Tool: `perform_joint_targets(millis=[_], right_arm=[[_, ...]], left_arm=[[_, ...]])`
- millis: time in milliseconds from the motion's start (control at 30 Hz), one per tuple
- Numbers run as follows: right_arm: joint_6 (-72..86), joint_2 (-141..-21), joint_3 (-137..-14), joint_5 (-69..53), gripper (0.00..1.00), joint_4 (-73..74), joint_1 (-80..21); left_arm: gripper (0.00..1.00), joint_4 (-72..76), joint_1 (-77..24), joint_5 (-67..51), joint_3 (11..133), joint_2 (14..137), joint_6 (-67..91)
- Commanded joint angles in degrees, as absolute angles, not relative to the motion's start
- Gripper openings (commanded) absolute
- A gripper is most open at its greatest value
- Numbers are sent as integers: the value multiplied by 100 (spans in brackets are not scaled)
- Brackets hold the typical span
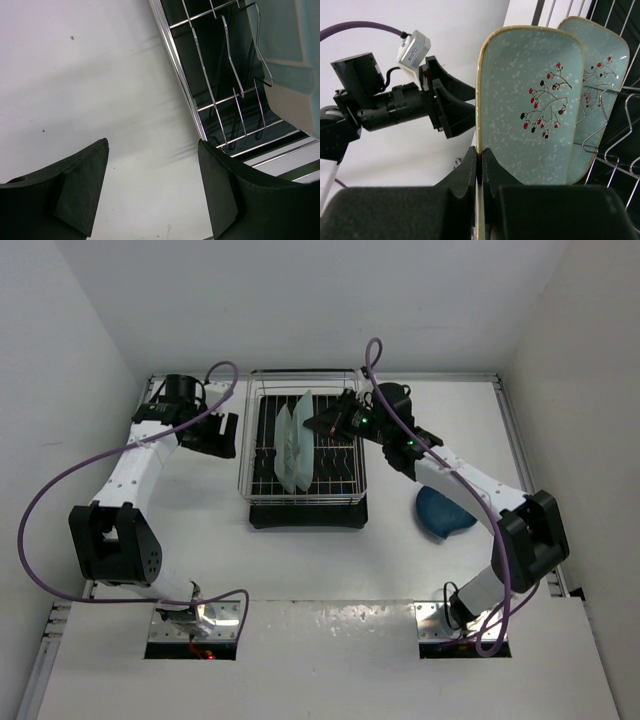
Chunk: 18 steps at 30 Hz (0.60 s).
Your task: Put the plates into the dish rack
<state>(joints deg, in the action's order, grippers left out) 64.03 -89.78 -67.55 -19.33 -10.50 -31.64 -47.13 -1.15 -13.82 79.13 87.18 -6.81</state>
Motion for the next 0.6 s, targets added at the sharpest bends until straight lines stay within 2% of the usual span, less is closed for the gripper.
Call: perform_joint_targets(millis=[0, 567], right_arm=[[6390, -8815, -7172, -1775, 0, -1881, -3208], [6504, -9589, -7207, -1635, 0, -1714, -3006]], left_arm=[[76, -4658, -26, -1450, 7901, 8481, -668], [76, -4658, -26, -1450, 7901, 8481, -668]])
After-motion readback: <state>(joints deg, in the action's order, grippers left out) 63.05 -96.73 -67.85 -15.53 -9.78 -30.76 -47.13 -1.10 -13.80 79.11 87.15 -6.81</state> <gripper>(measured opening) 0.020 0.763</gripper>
